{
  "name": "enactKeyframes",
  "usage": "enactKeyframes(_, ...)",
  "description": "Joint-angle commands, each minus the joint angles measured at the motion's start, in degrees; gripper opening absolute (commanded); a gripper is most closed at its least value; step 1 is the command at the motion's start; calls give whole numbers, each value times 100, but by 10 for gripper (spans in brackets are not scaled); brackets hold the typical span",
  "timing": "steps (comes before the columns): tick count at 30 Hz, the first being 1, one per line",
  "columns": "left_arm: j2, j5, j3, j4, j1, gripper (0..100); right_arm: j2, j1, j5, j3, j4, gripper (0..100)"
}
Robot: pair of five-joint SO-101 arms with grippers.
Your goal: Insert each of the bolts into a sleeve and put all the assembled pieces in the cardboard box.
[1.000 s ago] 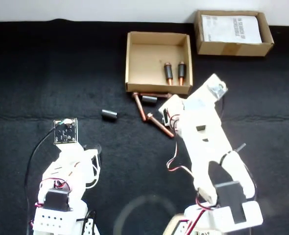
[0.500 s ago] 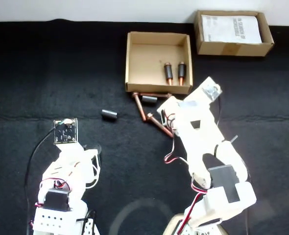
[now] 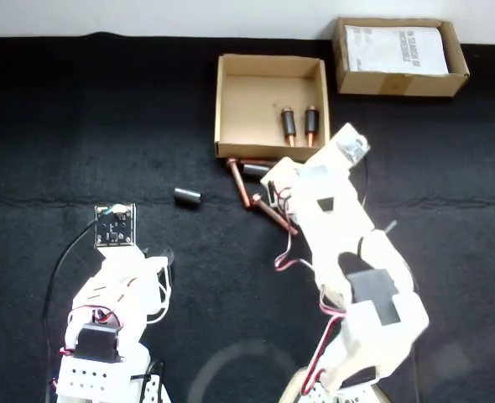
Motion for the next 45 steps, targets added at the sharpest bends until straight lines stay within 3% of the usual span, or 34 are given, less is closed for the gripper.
enactKeyframes(1, -75, -35, 110, 0, 92, 140, 391, -4, -9, -409, -22, 156)
enactKeyframes(10, -84, -44, 110, 0, 84, 140, 1059, 48, -18, -884, -31, 151)
enactKeyframes(15, -84, -44, 110, 0, 84, 139, 1095, 136, -9, -945, -31, 43)
enactKeyframes(26, -84, -44, 110, 0, 75, 137, 1051, 224, 404, -945, 189, 8)
enactKeyframes(38, -75, 9, 110, -35, 75, 137, -945, 593, 1116, -980, 1349, 8)
enactKeyframes(45, -75, 466, 110, -44, 110, 139, -2026, 602, 1451, -971, 2123, 8)
